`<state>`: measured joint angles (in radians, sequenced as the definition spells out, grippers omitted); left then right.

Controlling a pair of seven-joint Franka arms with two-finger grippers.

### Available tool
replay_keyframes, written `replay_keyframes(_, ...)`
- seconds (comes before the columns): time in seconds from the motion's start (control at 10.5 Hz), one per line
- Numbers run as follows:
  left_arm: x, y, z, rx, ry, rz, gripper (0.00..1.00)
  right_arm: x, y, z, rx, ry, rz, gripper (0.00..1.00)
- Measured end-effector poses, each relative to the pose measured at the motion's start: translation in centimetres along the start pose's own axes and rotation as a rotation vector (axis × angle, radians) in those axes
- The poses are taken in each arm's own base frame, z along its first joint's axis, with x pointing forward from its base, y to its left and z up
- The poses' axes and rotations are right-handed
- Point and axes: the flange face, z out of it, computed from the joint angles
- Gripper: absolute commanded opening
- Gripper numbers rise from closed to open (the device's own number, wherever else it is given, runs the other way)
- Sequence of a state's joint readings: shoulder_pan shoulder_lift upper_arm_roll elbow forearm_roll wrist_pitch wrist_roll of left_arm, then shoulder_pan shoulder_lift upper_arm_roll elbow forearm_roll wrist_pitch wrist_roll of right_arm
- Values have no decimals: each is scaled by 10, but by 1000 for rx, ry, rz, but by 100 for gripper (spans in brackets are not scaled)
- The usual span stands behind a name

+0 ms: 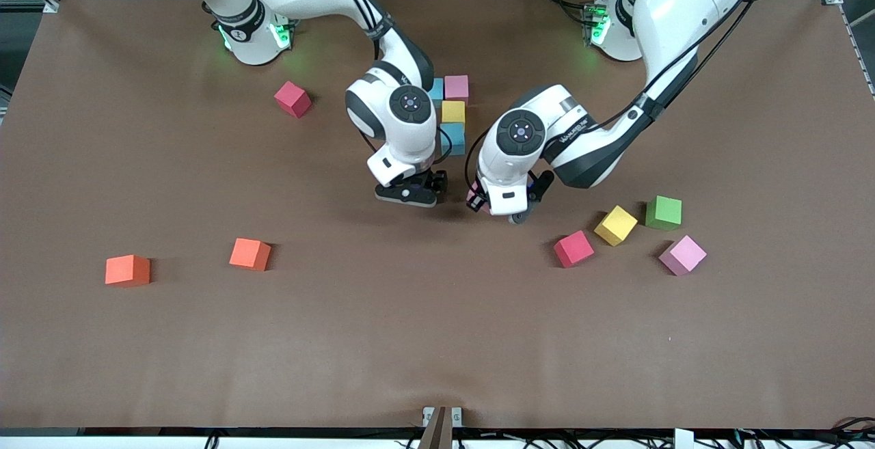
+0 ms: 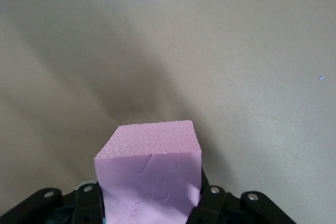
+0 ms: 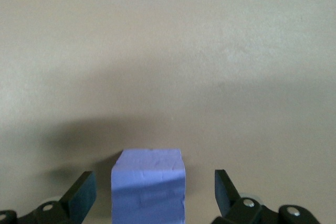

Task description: Form number 2 with 11 blocks

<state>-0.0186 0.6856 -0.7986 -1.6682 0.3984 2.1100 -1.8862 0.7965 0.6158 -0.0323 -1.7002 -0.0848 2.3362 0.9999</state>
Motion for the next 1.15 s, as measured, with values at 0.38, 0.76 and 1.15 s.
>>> replay_keyframes(0.38, -23, -13, -1, 11, 7, -102, 46, -6, 1, 29, -9, -11, -6, 100)
replay_keyframes(0.76, -12, -14, -5, 6, 12, -136, 46, -23, -4, 38, -22, -27, -30, 40)
replay_keyframes(1.15, 12, -12, -15, -10, 17, -161, 43, -24, -5, 37, -16, -30, -20, 0)
